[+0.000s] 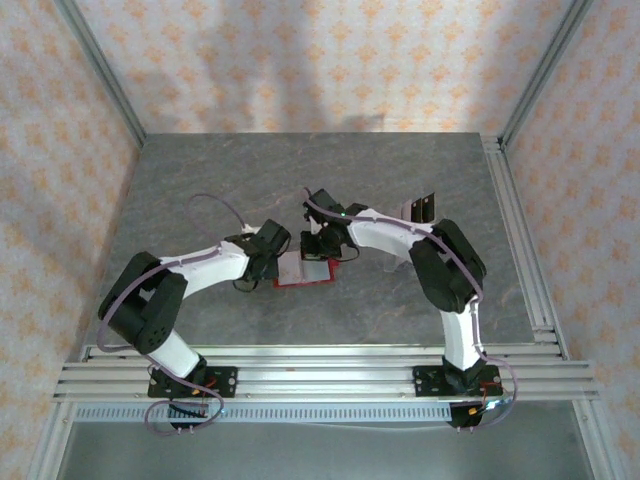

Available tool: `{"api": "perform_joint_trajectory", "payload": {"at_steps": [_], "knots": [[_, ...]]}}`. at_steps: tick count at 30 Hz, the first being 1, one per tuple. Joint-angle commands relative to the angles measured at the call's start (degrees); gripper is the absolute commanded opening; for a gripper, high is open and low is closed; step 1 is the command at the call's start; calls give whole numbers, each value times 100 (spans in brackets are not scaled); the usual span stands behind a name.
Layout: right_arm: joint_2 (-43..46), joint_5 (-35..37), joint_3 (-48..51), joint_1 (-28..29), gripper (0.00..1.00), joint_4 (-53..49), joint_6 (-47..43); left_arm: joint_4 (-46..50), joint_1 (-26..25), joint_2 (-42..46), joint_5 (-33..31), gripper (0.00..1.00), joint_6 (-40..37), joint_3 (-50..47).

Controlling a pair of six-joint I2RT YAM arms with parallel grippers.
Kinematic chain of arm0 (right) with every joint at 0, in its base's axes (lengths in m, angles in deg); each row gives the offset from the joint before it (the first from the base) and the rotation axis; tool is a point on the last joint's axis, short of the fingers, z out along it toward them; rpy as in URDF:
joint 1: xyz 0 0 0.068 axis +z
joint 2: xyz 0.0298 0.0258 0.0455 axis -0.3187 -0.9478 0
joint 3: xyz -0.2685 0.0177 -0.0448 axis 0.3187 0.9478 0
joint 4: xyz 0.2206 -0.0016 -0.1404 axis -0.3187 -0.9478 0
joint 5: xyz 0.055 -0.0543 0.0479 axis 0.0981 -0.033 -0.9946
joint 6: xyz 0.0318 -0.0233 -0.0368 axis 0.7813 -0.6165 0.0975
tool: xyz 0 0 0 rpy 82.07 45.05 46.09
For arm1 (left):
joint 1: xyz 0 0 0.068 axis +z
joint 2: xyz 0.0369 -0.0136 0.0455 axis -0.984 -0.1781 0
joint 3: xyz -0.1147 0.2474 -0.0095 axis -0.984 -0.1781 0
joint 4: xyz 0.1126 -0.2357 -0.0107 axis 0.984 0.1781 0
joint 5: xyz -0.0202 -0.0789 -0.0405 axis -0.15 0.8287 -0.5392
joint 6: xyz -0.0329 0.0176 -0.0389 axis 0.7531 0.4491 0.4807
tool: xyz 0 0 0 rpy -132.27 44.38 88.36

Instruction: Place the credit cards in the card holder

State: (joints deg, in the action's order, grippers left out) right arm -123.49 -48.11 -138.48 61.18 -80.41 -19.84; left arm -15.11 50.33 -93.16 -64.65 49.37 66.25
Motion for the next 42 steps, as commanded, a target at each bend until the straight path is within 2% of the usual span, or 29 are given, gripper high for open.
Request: {"api": "perform_joint_trajectory", "payload": {"at_steps": [1,11,29,34,38,40,42], "knots": [[59,111,-186,4,0,-227,-72,-151,101,10,-49,60,-134,96],[-403,3,-375,118,0,-272,-108,-66,179,-316,-118,59,-154,254],[-810,-194,-571,302,0,-360,-153,-365,102,-576,155,59,-107,132],[-712,-156,-563,303,0,-393,-170,-376,62,-589,171,59,-84,123],[-315,-98,-439,260,0,-342,-100,-290,58,-468,137,59,-92,156],[-8,-30,-318,225,3,-303,-46,-203,66,-352,91,59,-121,178],[312,64,-143,184,13,-265,7,-78,67,-193,24,59,-157,203]]}}
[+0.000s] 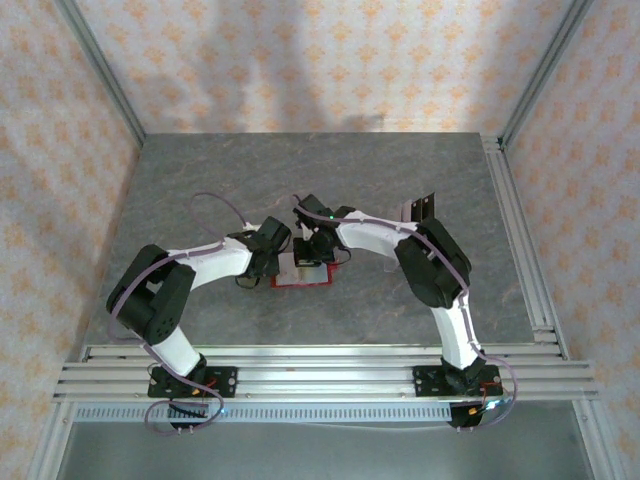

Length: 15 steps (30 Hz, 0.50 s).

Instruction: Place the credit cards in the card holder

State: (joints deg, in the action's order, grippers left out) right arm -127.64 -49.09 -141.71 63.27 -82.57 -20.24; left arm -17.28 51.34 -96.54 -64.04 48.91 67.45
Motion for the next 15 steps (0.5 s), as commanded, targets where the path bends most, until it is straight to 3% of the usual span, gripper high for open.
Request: {"api": "perform_joint_trajectory", "payload": {"at_steps": [1,6,15], "knots": [[872,208,278,-47,17,-38,75,185,-34,217,-58,59,-129,95],[1519,446,946,-140,37,95,263,301,-46,571,-14,60,-138,49],[1821,463,1905,-241,47,519,578,237,-214,749,182,61,-184,-41]]}}
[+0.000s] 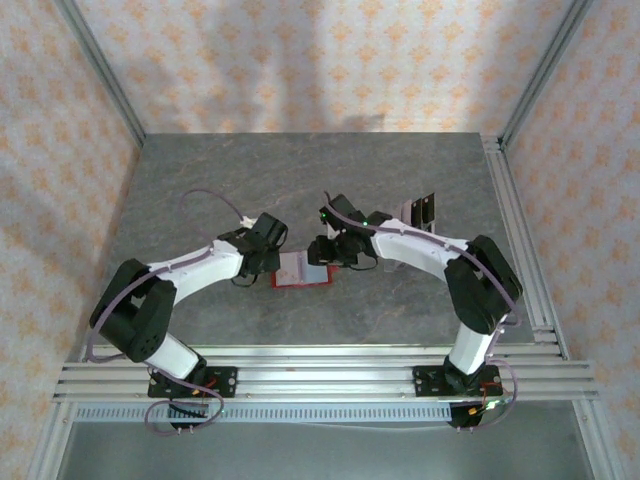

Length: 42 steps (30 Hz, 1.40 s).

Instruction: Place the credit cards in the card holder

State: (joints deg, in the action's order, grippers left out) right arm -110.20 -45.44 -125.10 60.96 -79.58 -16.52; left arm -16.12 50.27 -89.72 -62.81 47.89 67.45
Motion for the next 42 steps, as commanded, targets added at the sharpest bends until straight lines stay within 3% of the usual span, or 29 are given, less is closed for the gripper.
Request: {"api": "perform_joint_trajectory", "payload": {"at_steps": [1,10,42], "knots": [[75,64,315,-9,47,286,247,103,-136,50,67,61,-85,-48],[-33,-165,613,16,47,863,628,-65,-302,-284,66,61,-66,-23],[-399,-242,666,153,47,1036,763,-308,-384,-567,9,60,38,-223]]}}
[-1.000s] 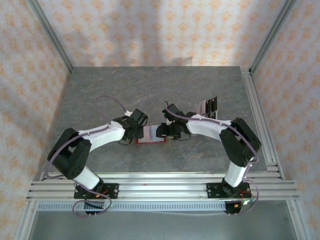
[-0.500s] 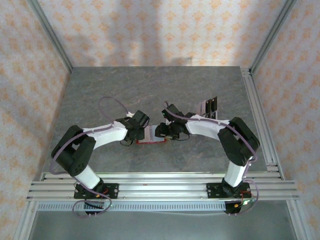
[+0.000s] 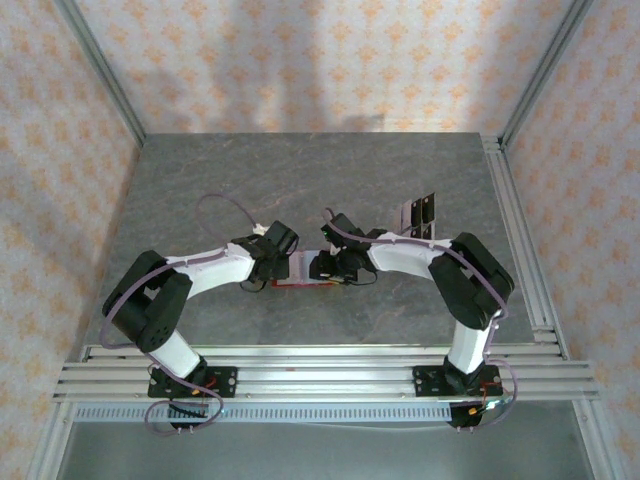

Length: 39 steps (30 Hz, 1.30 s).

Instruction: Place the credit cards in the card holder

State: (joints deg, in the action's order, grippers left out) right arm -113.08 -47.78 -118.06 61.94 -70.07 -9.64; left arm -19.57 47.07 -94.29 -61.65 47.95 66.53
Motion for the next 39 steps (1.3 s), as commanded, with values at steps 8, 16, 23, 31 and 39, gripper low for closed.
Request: {"api": "perform_joint_trajectory", "payload": {"at_steps": [8,16,23,31,39], "knots": [[-205,-141,-173,56,47,221,144,10,-74,-109,-106,60,50,-158],[-392,-283,-373,59,47,395,220,-11,-91,-101,-88,60,76,-180],[-498,-455,-521,58,47,634,355,-16,-109,-102,-76,60,92,-179],[-160,-408,-402,57,47,778,514,-6,-117,-31,-84,60,95,-196],[235,-407,-274,56,46,891,652,-2,-126,-32,-71,59,94,-204]]}}
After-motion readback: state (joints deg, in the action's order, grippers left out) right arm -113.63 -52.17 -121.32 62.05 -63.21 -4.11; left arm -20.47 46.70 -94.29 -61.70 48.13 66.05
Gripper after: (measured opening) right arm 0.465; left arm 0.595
